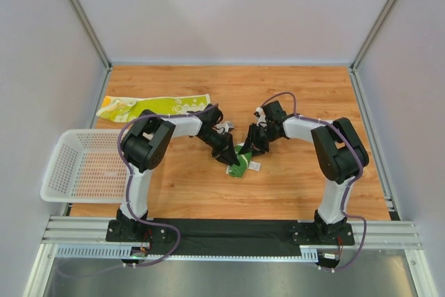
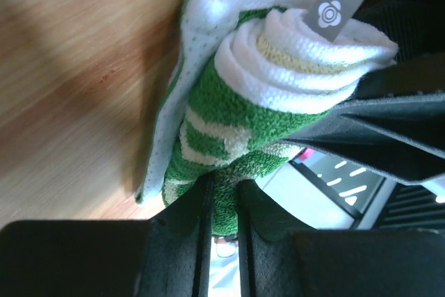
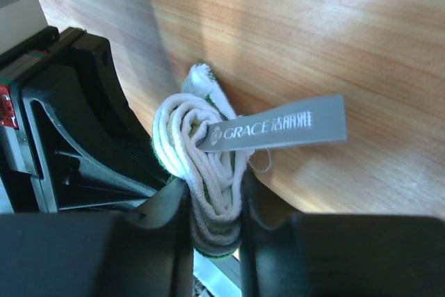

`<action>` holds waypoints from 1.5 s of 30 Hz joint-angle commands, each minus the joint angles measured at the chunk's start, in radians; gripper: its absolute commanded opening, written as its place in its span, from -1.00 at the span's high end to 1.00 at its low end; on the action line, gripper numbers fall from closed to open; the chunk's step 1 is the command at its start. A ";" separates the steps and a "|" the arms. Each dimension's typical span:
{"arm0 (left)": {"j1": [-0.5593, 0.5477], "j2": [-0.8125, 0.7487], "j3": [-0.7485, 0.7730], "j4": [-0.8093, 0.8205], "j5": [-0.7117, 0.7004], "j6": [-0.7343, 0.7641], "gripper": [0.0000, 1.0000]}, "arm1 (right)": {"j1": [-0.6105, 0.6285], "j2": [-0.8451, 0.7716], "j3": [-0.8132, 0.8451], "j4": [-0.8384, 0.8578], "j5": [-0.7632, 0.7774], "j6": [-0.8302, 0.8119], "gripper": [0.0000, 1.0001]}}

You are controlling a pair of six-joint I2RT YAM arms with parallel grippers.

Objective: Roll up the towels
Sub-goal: Place the rolled towel into the container

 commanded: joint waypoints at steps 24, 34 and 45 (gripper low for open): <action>0.039 -0.418 0.061 -0.134 -0.284 0.213 -0.17 | 0.022 -0.141 0.274 -0.047 -0.212 0.092 0.99; 0.050 -0.486 0.134 -0.264 -0.428 0.307 -0.29 | 0.021 -0.136 0.393 -0.174 -0.250 0.115 0.99; -0.046 -0.599 0.190 -0.371 -0.738 0.337 -0.42 | 0.047 -0.124 0.584 -0.571 0.052 0.144 0.99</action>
